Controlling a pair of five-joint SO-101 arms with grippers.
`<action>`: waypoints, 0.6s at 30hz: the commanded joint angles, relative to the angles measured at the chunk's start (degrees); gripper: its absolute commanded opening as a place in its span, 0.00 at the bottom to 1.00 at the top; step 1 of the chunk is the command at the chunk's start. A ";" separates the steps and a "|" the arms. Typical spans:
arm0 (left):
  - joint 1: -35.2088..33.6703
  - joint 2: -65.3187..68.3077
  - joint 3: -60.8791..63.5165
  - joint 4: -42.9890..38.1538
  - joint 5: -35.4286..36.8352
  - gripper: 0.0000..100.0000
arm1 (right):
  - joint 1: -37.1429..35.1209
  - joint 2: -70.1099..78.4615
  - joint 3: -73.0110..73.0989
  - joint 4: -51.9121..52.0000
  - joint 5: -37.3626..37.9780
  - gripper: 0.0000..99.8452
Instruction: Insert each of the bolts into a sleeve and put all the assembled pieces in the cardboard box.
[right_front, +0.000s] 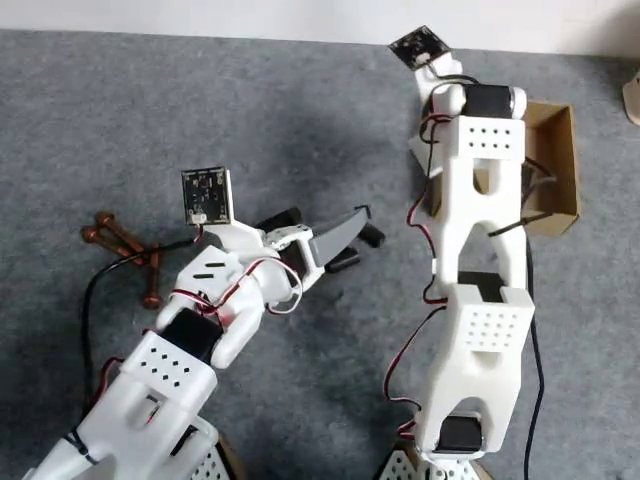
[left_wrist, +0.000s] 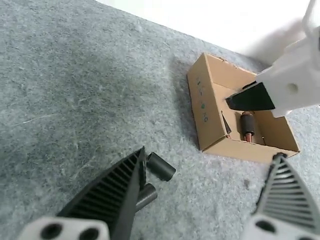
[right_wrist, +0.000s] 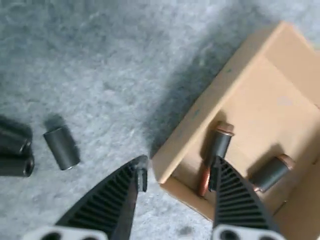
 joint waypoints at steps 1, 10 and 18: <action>-0.48 -0.48 -0.31 -1.23 -0.44 0.36 | -1.98 -1.27 1.80 1.98 -2.20 0.19; -1.98 -0.48 -4.97 4.31 -0.53 0.31 | -2.86 -1.54 3.47 6.64 -10.02 0.19; -10.59 -0.48 -10.68 19.25 -2.64 0.11 | -4.44 -1.36 6.11 6.81 -10.20 0.19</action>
